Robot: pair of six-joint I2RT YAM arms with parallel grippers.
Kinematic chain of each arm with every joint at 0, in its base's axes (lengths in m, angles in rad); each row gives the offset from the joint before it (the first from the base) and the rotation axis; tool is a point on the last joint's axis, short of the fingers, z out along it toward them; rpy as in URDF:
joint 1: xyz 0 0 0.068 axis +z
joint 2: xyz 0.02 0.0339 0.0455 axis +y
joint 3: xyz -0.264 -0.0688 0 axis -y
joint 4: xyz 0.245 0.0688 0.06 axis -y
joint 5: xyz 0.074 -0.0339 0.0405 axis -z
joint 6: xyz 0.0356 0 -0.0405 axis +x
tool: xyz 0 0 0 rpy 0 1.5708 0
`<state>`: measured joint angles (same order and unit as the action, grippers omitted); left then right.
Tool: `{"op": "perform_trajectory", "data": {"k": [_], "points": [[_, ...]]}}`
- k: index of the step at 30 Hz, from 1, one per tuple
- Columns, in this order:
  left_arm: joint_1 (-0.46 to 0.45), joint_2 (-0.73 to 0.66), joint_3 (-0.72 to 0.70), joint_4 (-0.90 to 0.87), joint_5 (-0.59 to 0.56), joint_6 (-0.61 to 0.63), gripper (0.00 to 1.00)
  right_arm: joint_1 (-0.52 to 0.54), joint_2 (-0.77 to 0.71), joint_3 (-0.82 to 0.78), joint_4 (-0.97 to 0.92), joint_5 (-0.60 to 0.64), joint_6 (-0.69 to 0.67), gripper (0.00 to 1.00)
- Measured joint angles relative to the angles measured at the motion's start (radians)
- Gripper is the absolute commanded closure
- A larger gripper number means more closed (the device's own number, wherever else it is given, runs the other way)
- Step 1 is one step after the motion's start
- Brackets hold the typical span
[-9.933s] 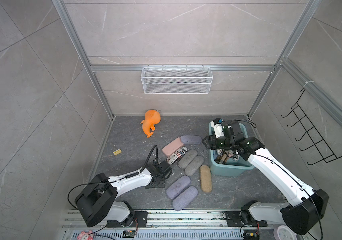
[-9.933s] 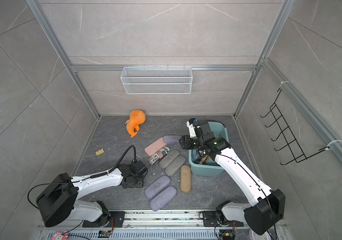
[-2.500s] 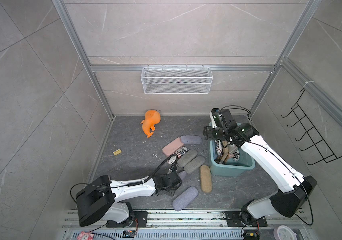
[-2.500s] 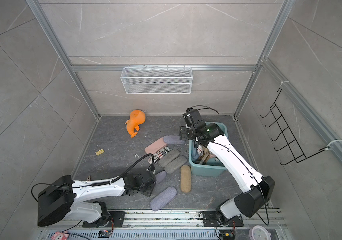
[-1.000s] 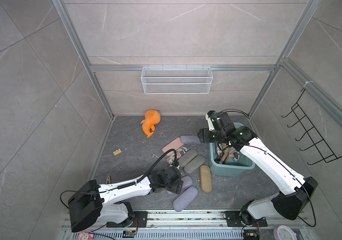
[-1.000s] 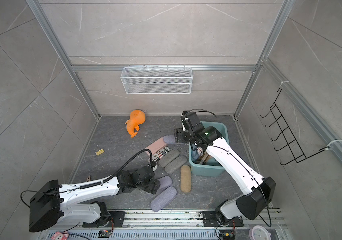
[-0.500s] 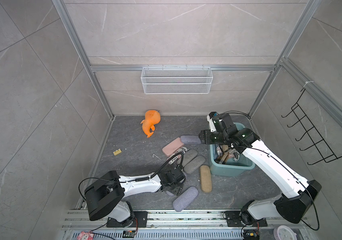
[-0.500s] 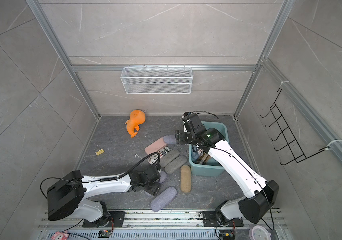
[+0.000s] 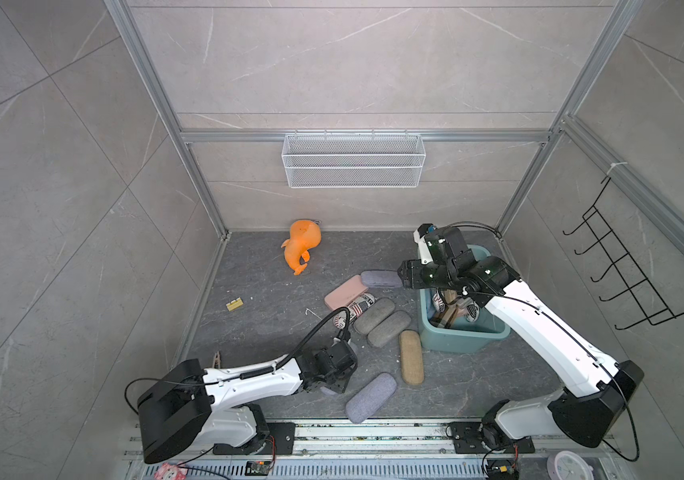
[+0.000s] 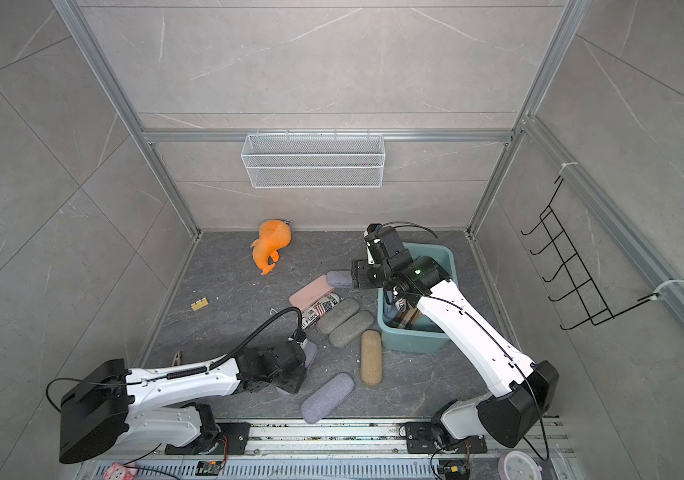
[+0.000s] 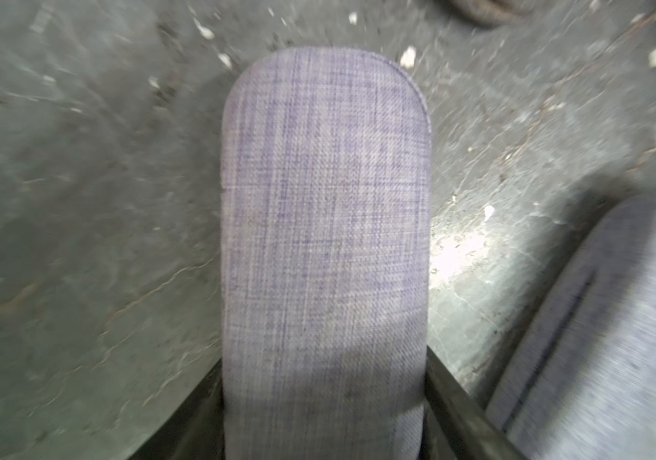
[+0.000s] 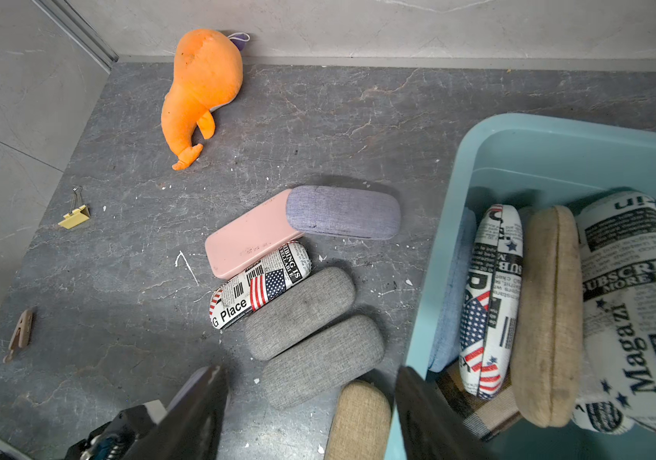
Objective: Put the glasses cases into the storage boxes
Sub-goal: Pick up the glasses case at the center of the board.
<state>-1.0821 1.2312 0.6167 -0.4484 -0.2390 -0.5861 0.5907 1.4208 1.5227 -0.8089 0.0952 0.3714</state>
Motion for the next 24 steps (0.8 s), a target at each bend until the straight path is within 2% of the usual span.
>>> {"op": "perform_trajectory", "data": {"k": [9, 13, 16, 20, 24], "points": [[0.005, -0.306, -0.024, 0.052, -0.130, 0.002, 0.46, 0.003, -0.018, -0.024, 0.067, -0.043, 0.036, 0.32], [0.048, -0.350, -0.043, 0.154, -0.151, 0.022, 0.47, 0.014, -0.029, -0.045, 0.107, -0.084, 0.064, 0.33], [0.139, -0.332, -0.044, 0.262, -0.111, 0.036, 0.48, 0.028, -0.030, -0.048, 0.136, -0.112, 0.082, 0.32], [0.269, -0.272, -0.044, 0.430, 0.014, 0.043, 0.48, 0.046, -0.032, -0.070, 0.200, -0.160, 0.100, 0.31], [0.317, -0.179, -0.024, 0.544, 0.124, 0.054, 0.49, 0.069, -0.031, -0.103, 0.259, -0.205, 0.121, 0.30]]}}
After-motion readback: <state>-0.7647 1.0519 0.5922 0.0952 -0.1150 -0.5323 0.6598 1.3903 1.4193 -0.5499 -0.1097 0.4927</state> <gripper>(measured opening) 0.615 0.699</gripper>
